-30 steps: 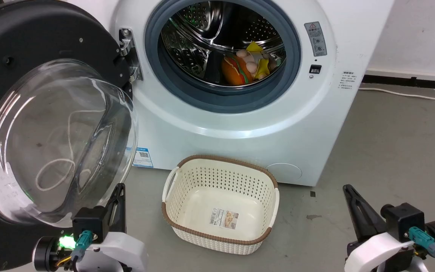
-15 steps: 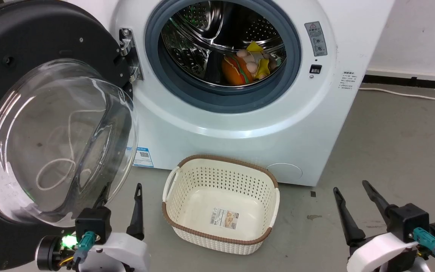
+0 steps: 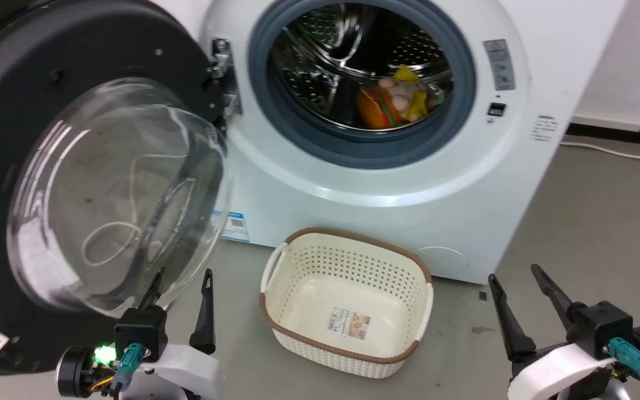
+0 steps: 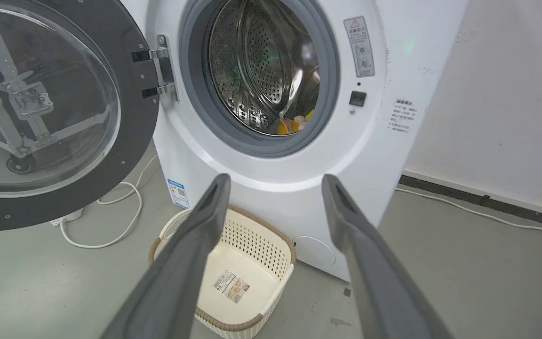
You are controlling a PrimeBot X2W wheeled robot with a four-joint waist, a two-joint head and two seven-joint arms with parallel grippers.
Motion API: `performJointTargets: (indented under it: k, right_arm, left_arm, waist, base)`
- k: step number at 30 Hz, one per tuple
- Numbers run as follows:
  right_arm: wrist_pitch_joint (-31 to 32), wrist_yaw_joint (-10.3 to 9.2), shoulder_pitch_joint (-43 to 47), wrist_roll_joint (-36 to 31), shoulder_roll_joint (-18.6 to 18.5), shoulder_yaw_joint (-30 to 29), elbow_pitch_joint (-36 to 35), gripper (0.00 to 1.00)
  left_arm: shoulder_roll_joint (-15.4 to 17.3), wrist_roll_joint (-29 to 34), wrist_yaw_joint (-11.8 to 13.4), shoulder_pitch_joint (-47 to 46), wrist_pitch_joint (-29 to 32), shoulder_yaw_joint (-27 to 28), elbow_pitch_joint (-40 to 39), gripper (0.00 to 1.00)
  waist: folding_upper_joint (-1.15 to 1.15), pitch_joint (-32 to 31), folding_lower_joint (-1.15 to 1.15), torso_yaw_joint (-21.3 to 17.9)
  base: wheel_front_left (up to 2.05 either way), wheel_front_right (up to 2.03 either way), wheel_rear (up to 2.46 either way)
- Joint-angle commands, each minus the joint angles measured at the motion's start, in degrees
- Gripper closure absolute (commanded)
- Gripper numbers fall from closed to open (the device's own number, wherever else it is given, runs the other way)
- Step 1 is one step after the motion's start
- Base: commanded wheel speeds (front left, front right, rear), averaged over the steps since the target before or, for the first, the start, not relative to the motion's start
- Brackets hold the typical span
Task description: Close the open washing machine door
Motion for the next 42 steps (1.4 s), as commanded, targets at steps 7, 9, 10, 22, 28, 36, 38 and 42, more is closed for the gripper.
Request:
performJointTargets:
  k: [7, 9, 10, 22, 28, 36, 38, 42]
  right_arm:
    - [-1.4, 0.01, 0.2, 0.5, 0.0, 1.3, 0.5, 0.0]
    - [-1.6, 0.01, -0.2, 0.6, -0.1, 1.9, 0.8, 0.0]
    - [-1.7, 0.01, -0.4, 0.7, -0.1, 2.2, 1.0, 0.0]
    - [-3.0, 0.02, -2.8, 2.2, -1.2, 5.8, 3.2, 0.0]
    - [-3.8, 0.02, -3.3, 2.9, -1.8, 7.1, 3.8, 0.0]
    - [-4.7, 0.02, -3.5, 3.5, -2.4, 8.2, 4.4, 0.0]
    - [-4.9, 0.02, -3.6, 3.6, -2.5, 8.5, 4.6, 0.0]
    - [-5.4, 0.02, -3.8, 3.8, -2.7, 9.2, 4.9, 0.0]
  left_arm:
    - [0.6, -0.1, 0.5, -0.1, -1.4, -0.2, 0.1, 0.0]
    - [0.7, -0.2, 0.8, 0.0, -1.6, -0.1, -0.2, 0.0]
    - [0.7, -0.2, 1.0, 0.1, -1.7, 0.0, -0.3, 0.0]
    - [0.7, -0.3, 2.3, 1.2, -3.1, 0.8, -1.9, 0.0]
    - [0.7, -0.2, 2.7, 1.7, -3.8, 0.7, -2.4, 0.0]
    - [0.7, -0.1, 3.6, 1.9, -4.7, 0.4, -2.8, 0.0]
    - [0.8, -0.2, 3.7, 2.0, -5.0, 0.4, -2.8, 0.0]
    - [0.8, -0.3, 4.0, 2.2, -5.5, 0.4, -2.9, 0.0]
  waist:
    - [0.0, 0.0, 0.0, 3.6]
    - [0.0, 0.1, 0.0, 4.2]
    - [0.0, 0.2, 0.0, 4.5]
    - [0.0, 0.9, 0.0, 7.5]
    - [0.0, 1.0, 0.0, 9.0]
    - [0.0, 1.3, 0.0, 11.0]
    - [0.0, 1.4, 0.0, 11.5]
    - [0.0, 1.5, 0.0, 12.6]
  base:
    - [0.0, 0.0, 0.0]
    - [0.0, 0.0, 0.0]
    - [0.0, 0.0, 0.0]
    - [-0.04, -0.04, -0.04]
    - [-0.1, -0.1, -0.1]
    - [-0.06, -0.06, -0.06]
    - [-0.03, -0.03, -0.03]
    - [-0.01, -0.01, -0.01]
